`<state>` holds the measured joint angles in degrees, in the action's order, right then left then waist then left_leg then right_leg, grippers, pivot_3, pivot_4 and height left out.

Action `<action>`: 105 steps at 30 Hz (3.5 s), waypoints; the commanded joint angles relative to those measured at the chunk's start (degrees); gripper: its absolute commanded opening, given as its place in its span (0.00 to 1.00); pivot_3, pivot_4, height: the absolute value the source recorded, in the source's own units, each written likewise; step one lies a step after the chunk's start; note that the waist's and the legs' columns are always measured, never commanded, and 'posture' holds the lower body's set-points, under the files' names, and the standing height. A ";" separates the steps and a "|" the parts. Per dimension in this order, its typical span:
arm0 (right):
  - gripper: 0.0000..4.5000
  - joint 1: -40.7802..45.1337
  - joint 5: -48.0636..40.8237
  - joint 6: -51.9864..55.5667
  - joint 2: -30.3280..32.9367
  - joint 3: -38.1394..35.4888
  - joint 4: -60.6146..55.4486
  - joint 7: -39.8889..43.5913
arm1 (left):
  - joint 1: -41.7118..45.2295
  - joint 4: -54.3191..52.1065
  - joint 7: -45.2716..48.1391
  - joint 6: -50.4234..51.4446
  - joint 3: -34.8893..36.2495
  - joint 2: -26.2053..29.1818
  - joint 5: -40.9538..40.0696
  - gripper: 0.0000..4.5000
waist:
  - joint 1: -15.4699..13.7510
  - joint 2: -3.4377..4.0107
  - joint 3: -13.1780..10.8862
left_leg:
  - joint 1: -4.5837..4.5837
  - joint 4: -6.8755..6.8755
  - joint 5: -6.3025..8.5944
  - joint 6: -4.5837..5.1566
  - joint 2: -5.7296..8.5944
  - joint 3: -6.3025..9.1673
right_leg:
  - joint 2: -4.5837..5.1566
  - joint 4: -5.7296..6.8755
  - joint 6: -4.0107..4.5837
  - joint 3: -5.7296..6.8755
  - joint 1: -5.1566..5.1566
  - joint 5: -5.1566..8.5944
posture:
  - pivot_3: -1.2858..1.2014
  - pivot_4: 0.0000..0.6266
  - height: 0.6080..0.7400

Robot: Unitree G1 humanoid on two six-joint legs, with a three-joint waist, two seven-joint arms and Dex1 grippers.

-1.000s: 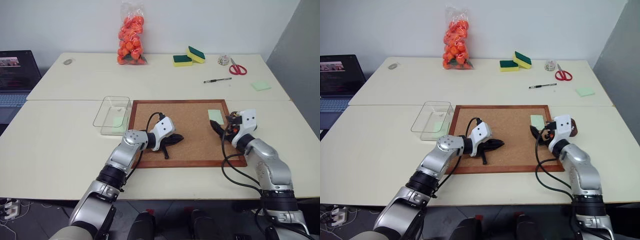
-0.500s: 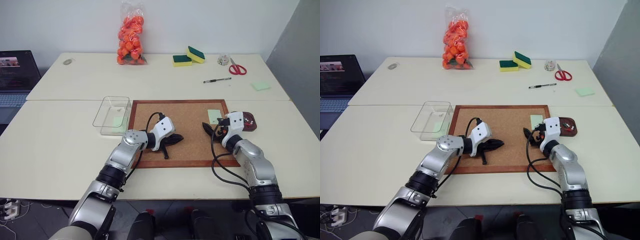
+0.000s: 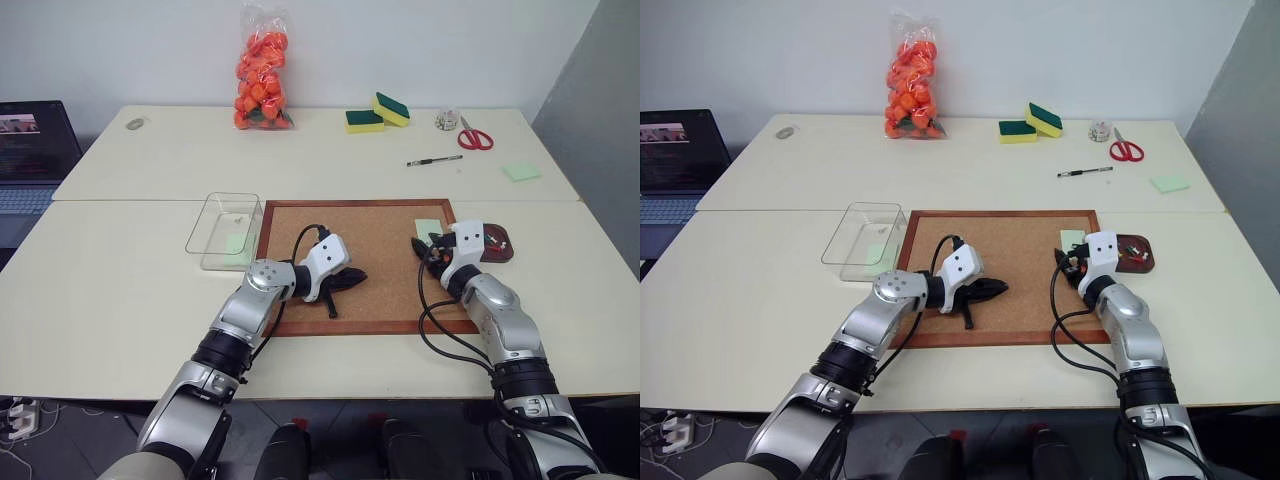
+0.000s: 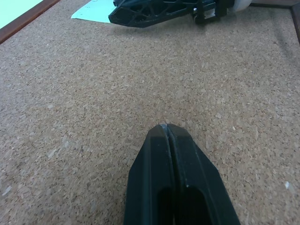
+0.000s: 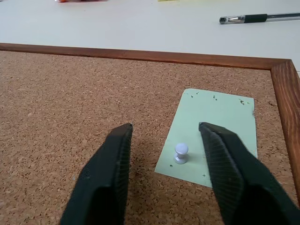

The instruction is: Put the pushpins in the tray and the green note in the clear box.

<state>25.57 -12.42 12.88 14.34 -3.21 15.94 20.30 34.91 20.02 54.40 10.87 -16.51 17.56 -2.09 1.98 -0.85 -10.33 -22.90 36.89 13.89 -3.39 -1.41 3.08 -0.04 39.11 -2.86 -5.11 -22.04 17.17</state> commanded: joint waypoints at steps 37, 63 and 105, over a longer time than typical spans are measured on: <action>0.00 -0.70 -3.65 -0.41 -1.35 -3.81 -13.84 -0.04 | -2.13 -0.81 0.99 1.62 -2.29 0.36 1.06 0.00 | 0.02 0.00 0.00 | -0.01 -0.02 0.00 0.00 0.00 0.01 | 0.00 0.00 0.00 0.01 -0.01 0.00 | 0.52 0.24 1.00; 0.00 -5.11 -9.74 14.63 3.67 -0.52 -32.27 6.77 | 14.70 18.34 5.40 -39.68 4.91 2.62 -0.65 0.78 | -0.08 -0.05 -0.04 | -0.09 -0.02 0.00 0.00 0.01 0.01 | -0.01 -0.03 0.00 0.03 -0.09 0.00 | 0.52 0.24 1.00; 0.00 -4.07 -19.23 26.48 2.94 0.04 -38.60 4.86 | 24.08 39.97 -6.28 -59.76 1.48 -3.84 12.83 0.06 | -0.05 -0.08 -0.06 | -0.14 -0.02 0.00 0.01 0.03 0.05 | -0.02 -0.02 0.00 0.07 -0.12 0.00 | 0.52 0.24 1.00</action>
<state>20.29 -30.09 38.84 17.48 -1.21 -20.00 25.88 57.10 60.44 49.33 -46.98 -15.34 13.56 10.35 1.93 -0.93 -10.38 -23.05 36.87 13.90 -3.38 -1.38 3.13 -0.07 39.09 -2.87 -5.05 -22.16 17.17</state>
